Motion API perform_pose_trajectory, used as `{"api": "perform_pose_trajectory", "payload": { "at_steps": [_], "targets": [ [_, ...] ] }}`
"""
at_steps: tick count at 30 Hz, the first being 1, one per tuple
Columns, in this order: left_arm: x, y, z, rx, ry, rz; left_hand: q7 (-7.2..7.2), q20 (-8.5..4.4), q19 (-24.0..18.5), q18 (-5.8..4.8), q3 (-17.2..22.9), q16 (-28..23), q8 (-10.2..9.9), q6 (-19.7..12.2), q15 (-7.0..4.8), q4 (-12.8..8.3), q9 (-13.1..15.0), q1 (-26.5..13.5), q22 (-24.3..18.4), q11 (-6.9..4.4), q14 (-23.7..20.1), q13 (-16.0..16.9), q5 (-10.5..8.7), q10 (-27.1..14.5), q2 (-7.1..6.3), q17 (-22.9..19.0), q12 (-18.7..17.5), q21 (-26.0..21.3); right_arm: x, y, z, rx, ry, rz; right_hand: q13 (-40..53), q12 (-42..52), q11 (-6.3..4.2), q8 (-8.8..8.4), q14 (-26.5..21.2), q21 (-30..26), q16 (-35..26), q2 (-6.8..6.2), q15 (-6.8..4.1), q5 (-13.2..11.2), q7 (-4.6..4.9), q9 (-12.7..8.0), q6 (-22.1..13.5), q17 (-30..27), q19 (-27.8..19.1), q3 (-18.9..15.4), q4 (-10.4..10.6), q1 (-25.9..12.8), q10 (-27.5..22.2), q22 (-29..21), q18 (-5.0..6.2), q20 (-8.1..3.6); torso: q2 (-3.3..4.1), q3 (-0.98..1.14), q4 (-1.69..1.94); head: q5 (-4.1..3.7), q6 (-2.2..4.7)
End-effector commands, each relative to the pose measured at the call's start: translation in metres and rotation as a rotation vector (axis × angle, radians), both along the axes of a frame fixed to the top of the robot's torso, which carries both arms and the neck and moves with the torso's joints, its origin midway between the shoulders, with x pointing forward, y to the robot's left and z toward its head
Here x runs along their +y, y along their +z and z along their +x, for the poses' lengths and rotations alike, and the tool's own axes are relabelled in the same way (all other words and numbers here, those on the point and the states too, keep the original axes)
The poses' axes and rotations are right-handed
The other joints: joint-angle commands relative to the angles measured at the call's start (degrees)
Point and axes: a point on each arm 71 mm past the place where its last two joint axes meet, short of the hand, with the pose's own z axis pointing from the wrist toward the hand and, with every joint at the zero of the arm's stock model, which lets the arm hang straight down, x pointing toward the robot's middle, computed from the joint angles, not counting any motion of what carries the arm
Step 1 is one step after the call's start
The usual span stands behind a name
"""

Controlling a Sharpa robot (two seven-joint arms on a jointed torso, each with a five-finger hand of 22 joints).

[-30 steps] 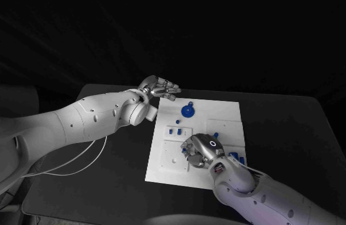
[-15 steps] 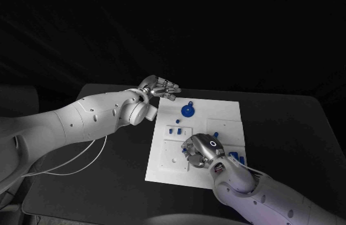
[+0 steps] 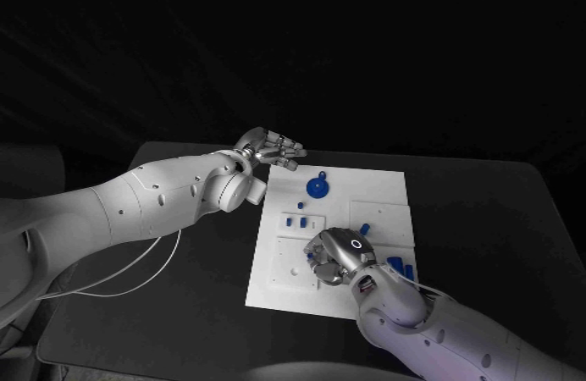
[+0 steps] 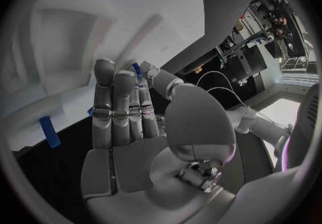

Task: Assemble the parts on the task board

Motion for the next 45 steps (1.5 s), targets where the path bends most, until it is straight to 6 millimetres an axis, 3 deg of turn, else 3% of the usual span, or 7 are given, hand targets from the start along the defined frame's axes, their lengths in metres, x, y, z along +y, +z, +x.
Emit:
{"api": "perform_pose_trajectory", "payload": {
  "at_steps": [1, 11, 18, 21, 23, 30, 45],
  "targets": [
    [-0.003, 0.001, 0.0, 0.004, -0.017, -0.01, 0.28, 0.54, 0.0, -0.37, -0.3, -0.2, -0.1, -0.3, -0.05, 0.0, 0.1, -0.2, -0.1, -0.03, -0.5, 0.0, 0.0, -0.5, 0.4, -0.1, -0.1, 0.2, 0.0, -0.012, -0.004, 0.057, 0.01, -0.067, 0.0, 0.2, 0.11, 0.21, 0.1, -0.5, -0.4, -0.48, -0.31, -0.3, -0.1, 0.2, -0.6, -0.1, 2.3, -1.3, 0.6, -0.7, -0.6, -0.4, 0.61, -0.14, 0.02, -0.03, 0.03, -0.04, -0.04],
    [-0.003, 0.001, 0.0, 0.007, -0.018, -0.009, 0.28, 0.54, 0.0, -0.37, -0.3, -0.2, -0.1, -0.3, -0.05, 0.0, 0.1, -0.2, -0.1, -0.03, -0.5, 0.0, 0.0, -0.5, 0.4, -0.1, -0.1, 0.2, -0.003, -0.014, -0.004, 0.065, -0.016, -0.05, 0.0, 0.2, 0.53, 0.04, 0.2, -1.0, -0.7, -2.71, -0.09, -1.0, 0.28, -0.4, -2.9, -0.3, 2.4, -2.5, 2.5, -0.8, -1.4, -2.2, 0.65, 0.01, 0.01, 0.04, -0.02, -0.03, -0.08],
    [-0.002, 0.0, 0.0, 0.009, -0.018, -0.009, 0.3, 0.57, 0.0, -0.35, -0.4, -0.2, -0.1, -0.3, -0.03, 0.0, 0.1, -0.2, -0.2, 0.0, -0.5, 0.0, 0.0, -0.6, 0.37, -0.1, -0.1, 0.2, -0.004, -0.012, -0.004, 0.06, -0.028, -0.017, 0.0, 0.2, 1.1, 0.06, 0.4, -1.2, -0.8, -5.11, 0.27, -0.9, 1.53, -0.9, -8.9, -0.6, 2.4, -2.8, 3.4, -1.2, -2.2, -3.0, 1.13, 0.33, 0.01, 0.07, -0.05, -0.09, -0.03],
    [-0.002, 0.0, 0.0, 0.009, -0.018, -0.009, 0.35, 0.6, 0.0, -0.36, -0.4, -0.2, -0.1, -0.4, 0.01, 0.1, 0.1, -0.3, -0.3, 0.04, -0.6, 0.0, -0.03, -0.7, 0.32, -0.1, -0.1, 0.2, -0.005, -0.01, -0.005, 0.056, -0.038, -0.005, 0.0, 0.2, 1.14, 0.13, 0.4, -1.2, -0.9, -6.03, 0.36, -0.5, 1.27, -0.8, -10.5, -0.8, 2.4, -4.8, 4.0, -1.1, -2.6, -3.5, 1.38, 0.51, 0.01, 0.07, -0.07, -0.22, 0.03],
    [-0.002, 0.0, 0.0, 0.01, -0.018, -0.009, 0.28, 0.62, -0.1, -0.35, -0.5, -0.2, -0.1, -0.3, 0.04, 0.2, 0.1, -0.3, -0.4, 0.1, -0.6, 0.0, -0.08, -1.0, 0.36, -0.1, -0.1, 0.2, -0.005, -0.009, -0.005, 0.049, -0.048, 0.003, 0.0, 0.2, 1.19, 0.1, 0.4, -1.2, -0.9, -6.73, 0.39, -1.9, 1.06, -0.9, -11.9, -0.9, 2.4, -6.3, 4.0, -0.8, -3.0, -3.8, 1.4, 0.56, 0.01, 0.04, -0.05, -0.29, 0.11],
    [0.0, -0.001, 0.0, 0.024, -0.023, -0.008, 0.32, 0.75, -0.2, -0.33, -0.7, -0.2, -0.1, -0.3, 0.2, 0.2, 0.1, -0.2, -0.6, 0.31, -1.0, 0.0, -0.11, -1.8, 0.32, -0.3, -0.1, 0.2, -0.01, -0.002, -0.007, 0.025, -0.077, 0.034, -0.1, 0.2, 1.26, 0.11, 0.5, -1.4, -1.1, -6.95, 0.4, -2.5, 0.72, -0.9, -13.6, -1.1, 2.4, -12.0, 4.9, 1.5, -3.5, -5.0, 1.4, 0.52, -0.01, 0.03, -0.05, -0.47, 0.28],
    [0.006, -0.001, 0.0, 0.026, -0.017, -0.005, 0.35, 0.82, -0.2, -0.25, -0.8, -0.2, -0.1, -0.3, 0.25, 0.1, 0.1, 0.1, -0.7, 0.4, -1.1, 0.0, -0.09, -2.2, 0.34, -0.3, -0.1, 0.2, -0.026, 0.024, -0.003, -0.003, -0.106, 0.083, -0.1, 0.2, 1.25, 0.18, 0.5, -0.3, -1.0, -6.89, 0.4, -2.5, 1.16, -0.8, -11.8, -1.1, 2.3, -10.0, 6.2, 2.2, -3.2, -5.9, 1.31, 0.52, 0.0, 0.04, -0.04, -1.13, 0.8]
  ]
}}
